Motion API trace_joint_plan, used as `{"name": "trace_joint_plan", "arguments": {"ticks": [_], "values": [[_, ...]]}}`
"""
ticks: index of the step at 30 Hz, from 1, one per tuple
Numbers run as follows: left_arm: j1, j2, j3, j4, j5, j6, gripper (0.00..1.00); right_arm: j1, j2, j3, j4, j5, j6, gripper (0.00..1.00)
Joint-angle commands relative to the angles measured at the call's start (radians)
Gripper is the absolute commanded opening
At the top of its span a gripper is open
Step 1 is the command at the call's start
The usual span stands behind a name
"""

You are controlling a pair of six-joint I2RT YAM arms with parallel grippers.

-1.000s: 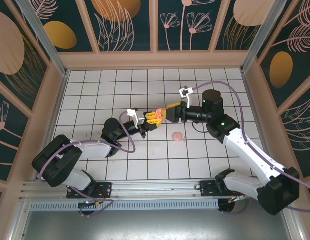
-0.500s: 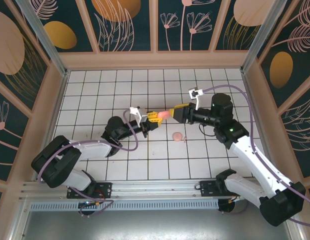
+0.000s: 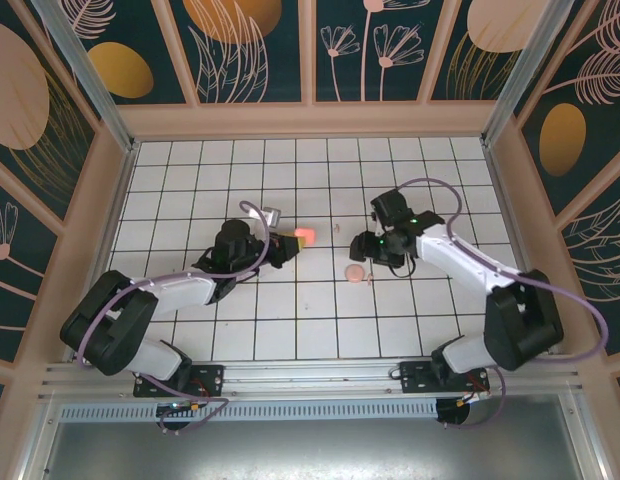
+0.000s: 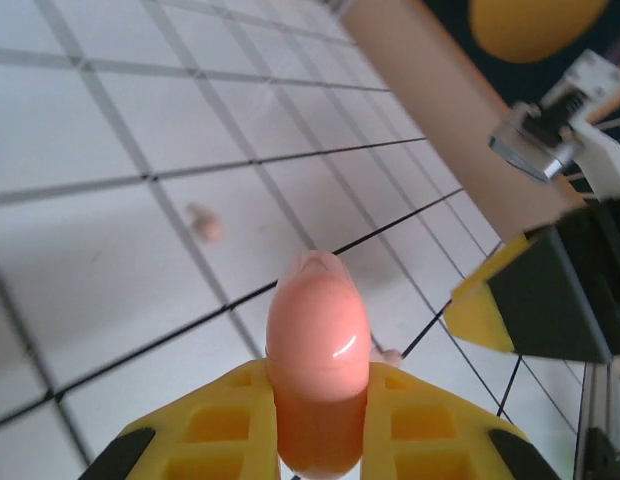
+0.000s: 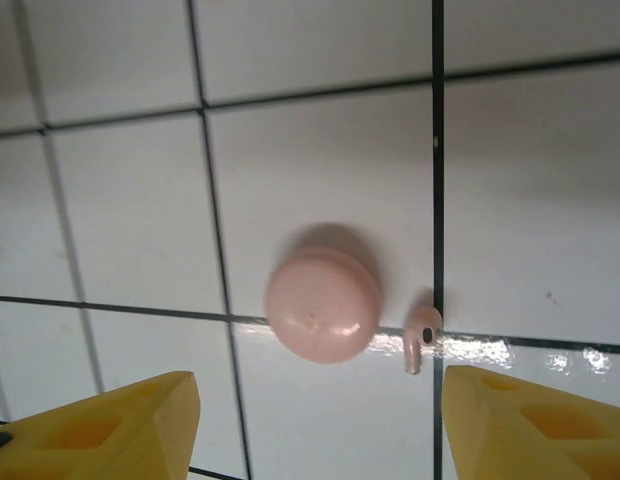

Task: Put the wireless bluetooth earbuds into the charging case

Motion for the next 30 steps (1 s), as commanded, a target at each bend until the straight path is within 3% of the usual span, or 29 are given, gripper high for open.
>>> {"name": "trace_joint_plan", "arguments": {"ticks": [1,10,23,30], "values": [[0.034,0.016,-0.027,-0.08,0.048,-0.15,0.15,0.031,0.073,0.062,-0.056,0.044,-0.035,0.68],[0.118,0.087,-0.046,-0.146,0.093,-0.219,0.18,0.075,0.239,0.123,-0.066,0.031,-0.041,0.7],[0.177,0.14,-0.075,-0.161,0.141,-0.245,0.24,0.101,0.305,0.112,-0.057,-0.017,0.009,0.64],[0.191,0.125,-0.091,-0.187,0.118,-0.241,0.35,0.102,0.329,0.115,-0.064,0.018,0.006,0.58]]}}
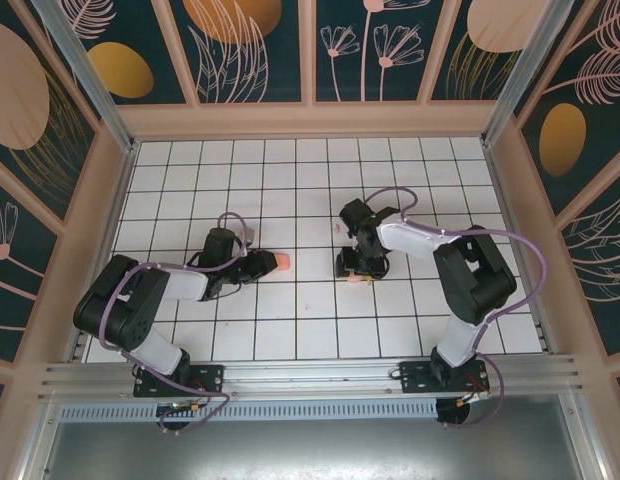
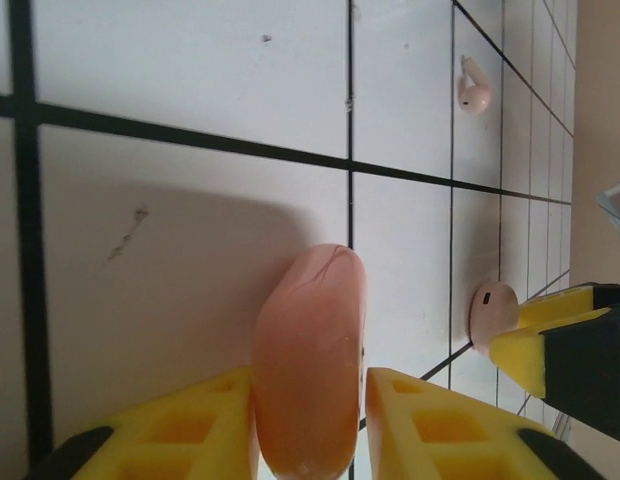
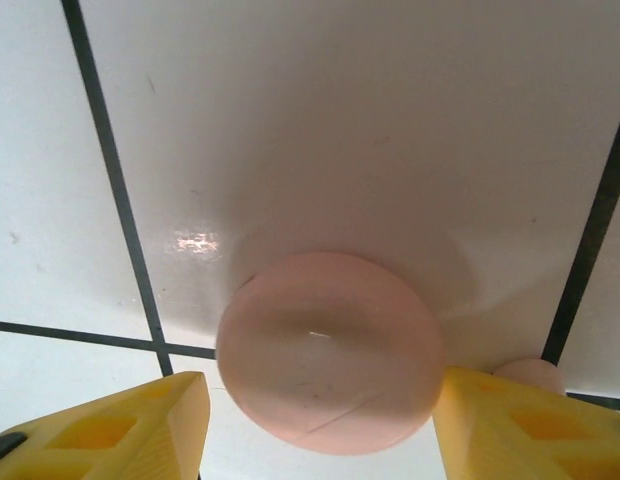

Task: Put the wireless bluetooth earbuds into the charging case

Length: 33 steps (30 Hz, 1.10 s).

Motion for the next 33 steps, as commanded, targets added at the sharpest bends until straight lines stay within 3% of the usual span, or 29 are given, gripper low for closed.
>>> {"name": "trace_joint_plan", "arguments": {"ticks": [1,13,24,33], "values": [[0.011,0.0,-0.015,-0.04,-0.011,0.001,0.37,0.009,0.027,0.013,-0.019,0.034,0.014,0.57],[0.014,-0.141,0.061,-0.281,-0.111,0.088,0.64,0.02,-0.104,-0.028,0.067,0.12,-0.026,0.49],[0.014,-0.258,0.209,-0.546,-0.187,0.208,0.67,0.054,-0.378,-0.129,0.309,0.168,-0.186,0.44],[0.014,-0.243,0.368,-0.684,-0.04,0.348,0.62,0.062,-0.52,-0.207,0.511,0.016,-0.391,0.44]]}}
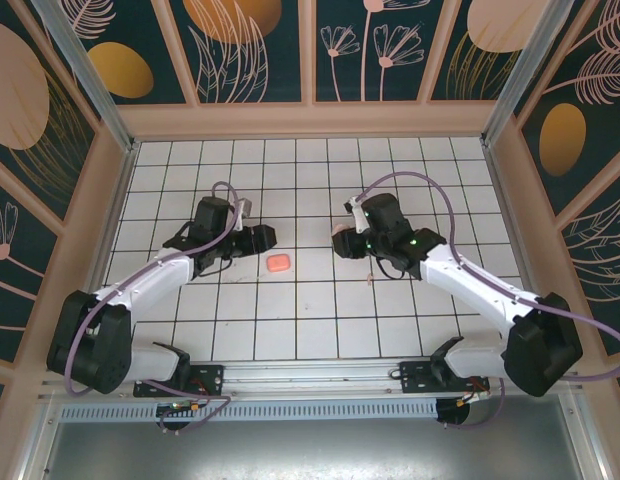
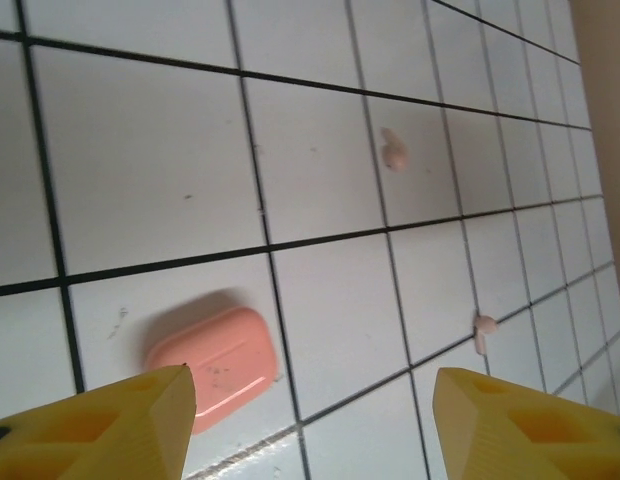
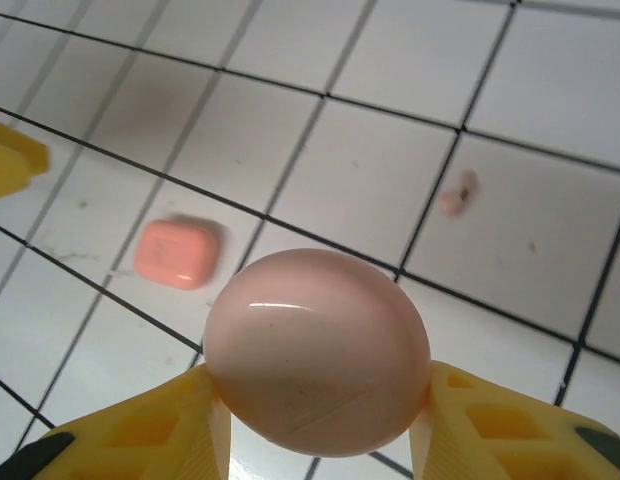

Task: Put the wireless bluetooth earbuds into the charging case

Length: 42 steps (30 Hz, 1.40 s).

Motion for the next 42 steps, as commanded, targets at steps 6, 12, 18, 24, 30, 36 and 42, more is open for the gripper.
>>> {"name": "trace_joint_plan", "arguments": {"ticks": [6,12,18,24,30,36,42], "values": [[0.008,0.022,0.071,-0.061,0.217,0.108,0.6,0.055,-0.012,0.023,0.042,-0.066,-0.199,0.44],[0.008,0.013,0.096,0.006,0.418,0.07,0.59,0.111,-0.023,0.057,0.076,-0.05,-0.355,0.44],[0.007,-0.004,0.116,0.034,0.508,0.039,0.6,0.165,0.067,0.153,0.03,-0.025,-0.441,0.43],[0.005,-0.005,0.115,0.031,0.543,0.052,0.58,0.206,0.118,0.216,0.019,-0.028,-0.474,0.43],[0.004,-0.014,0.113,0.049,0.564,0.048,0.58,0.22,0.141,0.25,0.003,-0.025,-0.492,0.43],[0.003,-0.02,0.11,0.079,0.572,0.037,0.57,0.22,0.151,0.255,-0.009,-0.019,-0.498,0.43],[0.003,-0.043,0.104,0.103,0.566,0.03,0.54,0.203,0.147,0.234,-0.009,-0.005,-0.474,0.43]]}}
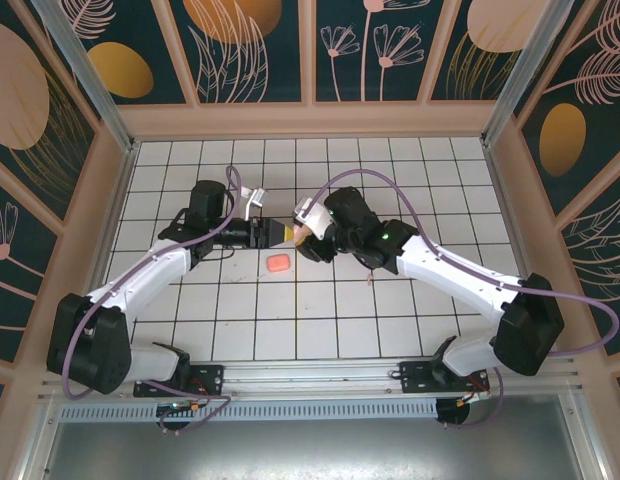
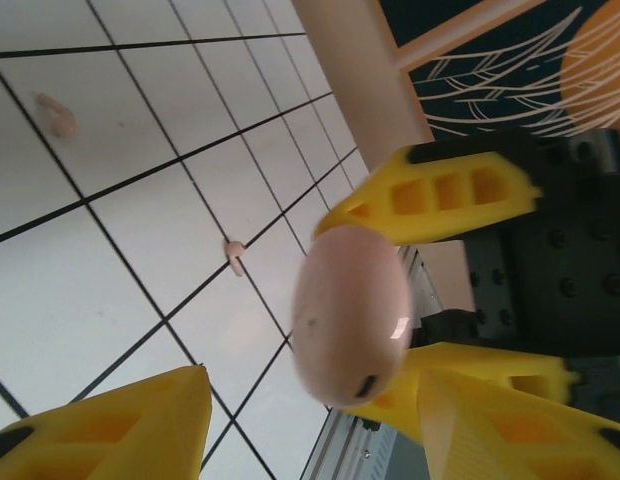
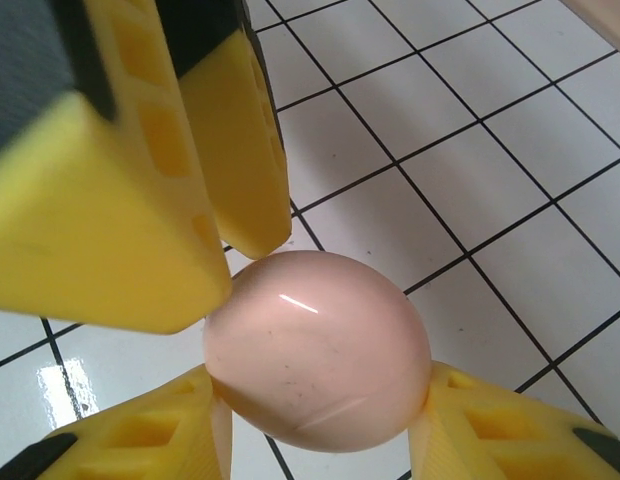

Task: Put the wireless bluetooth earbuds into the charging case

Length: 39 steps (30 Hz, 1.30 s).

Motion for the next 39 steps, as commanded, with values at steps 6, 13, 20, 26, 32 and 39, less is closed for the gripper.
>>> {"name": "trace_joint_plan", "arguments": {"ticks": [6,13,20,26,32,39], "values": [[-0.006,-0.037,-0.002,0.088,0.059,-0.03,0.5,0.002,-0.002,0.019,0.029,-0.03,0.003,0.43],[-0.015,-0.021,0.004,0.07,0.047,-0.014,0.48,0.007,0.008,0.04,0.037,-0.059,-0.008,0.43],[-0.027,-0.002,0.009,0.037,0.025,0.02,0.41,0.011,0.001,0.051,0.047,-0.07,-0.009,0.44],[-0.036,0.006,0.014,0.025,0.016,0.039,0.27,0.012,-0.004,0.053,0.057,-0.081,-0.008,0.44],[-0.035,-0.009,-0.006,0.086,-0.009,0.069,0.11,0.006,-0.047,0.008,0.098,-0.07,0.016,0.56],[-0.035,-0.034,-0.151,0.621,0.022,-0.111,0.09,-0.206,-0.238,-0.181,0.358,-0.44,0.274,0.65]]}}
